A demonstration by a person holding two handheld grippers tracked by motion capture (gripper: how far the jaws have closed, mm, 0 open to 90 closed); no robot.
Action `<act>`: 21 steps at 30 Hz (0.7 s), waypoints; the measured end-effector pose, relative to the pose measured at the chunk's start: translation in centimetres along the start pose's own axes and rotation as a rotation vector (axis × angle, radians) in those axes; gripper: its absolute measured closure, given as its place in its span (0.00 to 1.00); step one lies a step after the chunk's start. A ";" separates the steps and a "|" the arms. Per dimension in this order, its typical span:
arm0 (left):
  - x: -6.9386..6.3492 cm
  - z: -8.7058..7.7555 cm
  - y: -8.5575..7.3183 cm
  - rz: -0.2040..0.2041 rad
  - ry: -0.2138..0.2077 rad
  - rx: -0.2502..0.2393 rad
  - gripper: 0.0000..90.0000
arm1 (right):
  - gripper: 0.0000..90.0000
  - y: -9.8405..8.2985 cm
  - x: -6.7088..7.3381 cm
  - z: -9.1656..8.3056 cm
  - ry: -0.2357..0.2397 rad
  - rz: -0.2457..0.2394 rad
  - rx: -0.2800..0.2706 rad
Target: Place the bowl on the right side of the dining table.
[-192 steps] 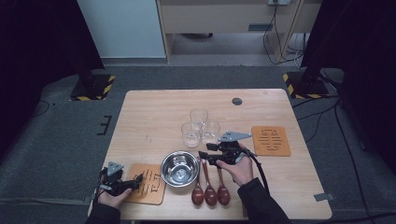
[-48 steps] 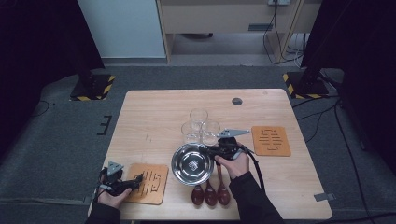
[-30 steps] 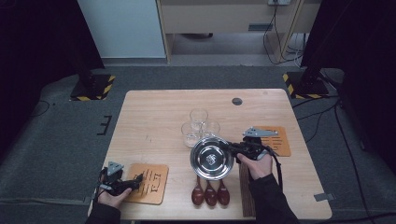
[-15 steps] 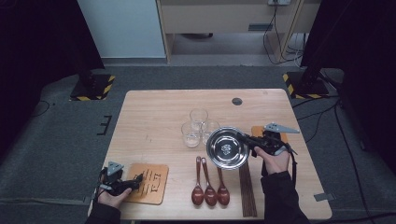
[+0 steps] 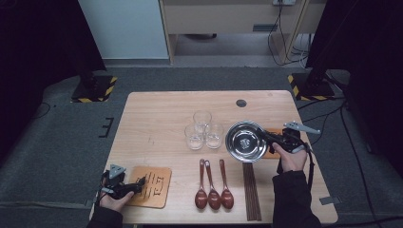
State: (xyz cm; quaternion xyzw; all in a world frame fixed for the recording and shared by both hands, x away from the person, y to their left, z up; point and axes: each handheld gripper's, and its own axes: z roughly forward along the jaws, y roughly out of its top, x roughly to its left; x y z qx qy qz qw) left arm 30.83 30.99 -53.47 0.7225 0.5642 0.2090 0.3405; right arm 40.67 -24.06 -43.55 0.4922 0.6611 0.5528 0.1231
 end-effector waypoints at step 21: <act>0.0 0.0 0.0 0.000 0.000 0.000 0.05 | 0.93 0.4 -3.9 -0.6 -0.119 0.043 -0.027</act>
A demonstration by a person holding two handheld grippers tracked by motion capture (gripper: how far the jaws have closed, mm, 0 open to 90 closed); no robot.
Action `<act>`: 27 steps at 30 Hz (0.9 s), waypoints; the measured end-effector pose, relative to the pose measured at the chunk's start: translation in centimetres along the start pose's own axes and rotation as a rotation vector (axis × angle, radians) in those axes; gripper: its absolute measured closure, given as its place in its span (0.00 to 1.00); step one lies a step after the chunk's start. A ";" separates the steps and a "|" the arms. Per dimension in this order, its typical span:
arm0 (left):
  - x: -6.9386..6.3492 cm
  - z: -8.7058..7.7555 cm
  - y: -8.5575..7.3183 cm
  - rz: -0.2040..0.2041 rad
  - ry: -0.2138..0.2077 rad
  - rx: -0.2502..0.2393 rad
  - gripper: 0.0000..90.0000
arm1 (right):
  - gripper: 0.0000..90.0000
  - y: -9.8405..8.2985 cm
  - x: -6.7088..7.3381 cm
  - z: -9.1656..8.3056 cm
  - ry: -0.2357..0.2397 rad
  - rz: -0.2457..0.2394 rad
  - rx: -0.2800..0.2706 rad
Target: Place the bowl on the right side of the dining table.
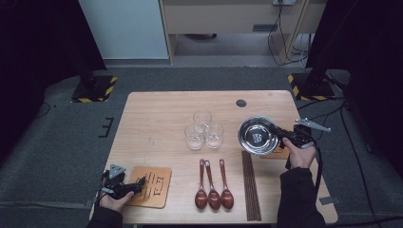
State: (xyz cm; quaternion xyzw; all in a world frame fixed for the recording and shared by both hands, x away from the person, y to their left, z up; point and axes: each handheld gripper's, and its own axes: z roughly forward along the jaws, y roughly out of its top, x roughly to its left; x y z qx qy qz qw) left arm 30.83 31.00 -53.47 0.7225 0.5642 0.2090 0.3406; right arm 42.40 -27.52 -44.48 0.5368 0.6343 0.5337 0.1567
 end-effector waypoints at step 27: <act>0.0 0.0 0.0 0.000 0.000 0.000 0.05 | 0.93 -0.1 -4.1 0.7 -0.126 0.028 0.030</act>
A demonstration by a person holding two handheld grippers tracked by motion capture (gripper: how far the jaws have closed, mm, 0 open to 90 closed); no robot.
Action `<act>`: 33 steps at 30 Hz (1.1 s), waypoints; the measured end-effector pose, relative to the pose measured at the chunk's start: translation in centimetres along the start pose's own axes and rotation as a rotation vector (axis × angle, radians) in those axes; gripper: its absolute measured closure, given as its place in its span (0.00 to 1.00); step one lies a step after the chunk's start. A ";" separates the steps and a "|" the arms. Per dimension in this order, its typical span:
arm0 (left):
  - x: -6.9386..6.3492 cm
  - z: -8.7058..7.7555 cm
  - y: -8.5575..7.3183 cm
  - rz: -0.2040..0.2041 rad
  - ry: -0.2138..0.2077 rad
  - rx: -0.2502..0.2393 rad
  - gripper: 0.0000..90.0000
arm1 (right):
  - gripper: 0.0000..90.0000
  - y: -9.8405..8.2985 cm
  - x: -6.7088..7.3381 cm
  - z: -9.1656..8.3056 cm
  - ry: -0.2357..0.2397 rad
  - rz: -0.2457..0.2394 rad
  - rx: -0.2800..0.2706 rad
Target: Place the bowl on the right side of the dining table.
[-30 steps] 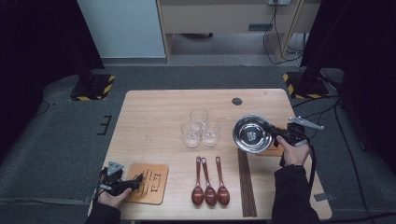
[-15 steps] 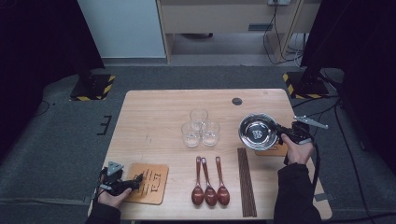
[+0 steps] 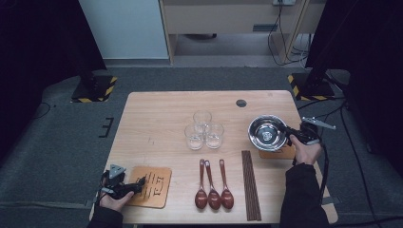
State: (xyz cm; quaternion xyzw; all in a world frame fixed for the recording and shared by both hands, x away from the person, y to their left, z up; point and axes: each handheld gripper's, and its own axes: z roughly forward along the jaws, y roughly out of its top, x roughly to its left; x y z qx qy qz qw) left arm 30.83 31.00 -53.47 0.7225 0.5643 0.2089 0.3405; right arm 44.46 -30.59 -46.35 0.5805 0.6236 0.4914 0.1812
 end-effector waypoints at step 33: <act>0.0 0.0 0.0 0.000 0.000 0.000 0.05 | 0.93 -0.9 -2.3 2.0 -0.132 -0.018 0.110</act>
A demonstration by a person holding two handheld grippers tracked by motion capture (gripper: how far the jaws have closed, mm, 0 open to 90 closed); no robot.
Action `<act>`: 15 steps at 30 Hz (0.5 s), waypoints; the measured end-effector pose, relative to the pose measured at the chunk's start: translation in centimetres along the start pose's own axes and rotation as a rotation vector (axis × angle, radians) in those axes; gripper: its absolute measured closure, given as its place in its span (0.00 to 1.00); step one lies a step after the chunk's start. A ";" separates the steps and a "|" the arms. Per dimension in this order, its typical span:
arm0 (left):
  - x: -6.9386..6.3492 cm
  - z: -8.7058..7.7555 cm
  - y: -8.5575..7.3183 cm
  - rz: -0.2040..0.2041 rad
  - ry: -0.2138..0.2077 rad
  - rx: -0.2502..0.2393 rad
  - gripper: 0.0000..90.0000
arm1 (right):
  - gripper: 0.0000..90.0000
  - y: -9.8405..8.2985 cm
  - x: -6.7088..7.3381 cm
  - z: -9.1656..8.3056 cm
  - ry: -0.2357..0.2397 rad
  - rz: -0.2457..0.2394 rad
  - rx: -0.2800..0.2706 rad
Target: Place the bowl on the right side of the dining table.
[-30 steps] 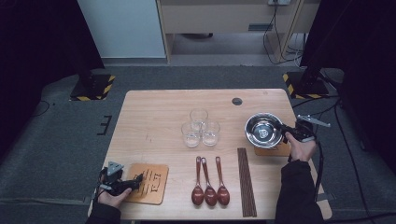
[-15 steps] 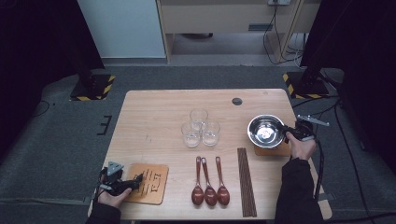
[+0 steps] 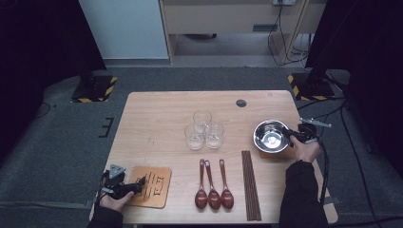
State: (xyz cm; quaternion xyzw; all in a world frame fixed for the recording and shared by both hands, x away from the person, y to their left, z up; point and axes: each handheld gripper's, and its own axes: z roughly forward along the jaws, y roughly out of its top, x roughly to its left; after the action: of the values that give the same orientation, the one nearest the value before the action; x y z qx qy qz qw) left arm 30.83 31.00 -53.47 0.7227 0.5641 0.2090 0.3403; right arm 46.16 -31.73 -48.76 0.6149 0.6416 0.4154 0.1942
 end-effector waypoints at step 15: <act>0.0 0.0 0.0 0.000 0.000 0.000 0.05 | 0.92 -0.4 -0.4 0.5 -0.035 0.000 0.003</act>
State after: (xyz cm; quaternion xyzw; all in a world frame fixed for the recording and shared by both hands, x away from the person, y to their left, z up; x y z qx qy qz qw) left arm 30.83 31.00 -53.47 0.7226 0.5642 0.2091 0.3403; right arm 46.41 -31.91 -49.44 0.6224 0.6388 0.4035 0.2043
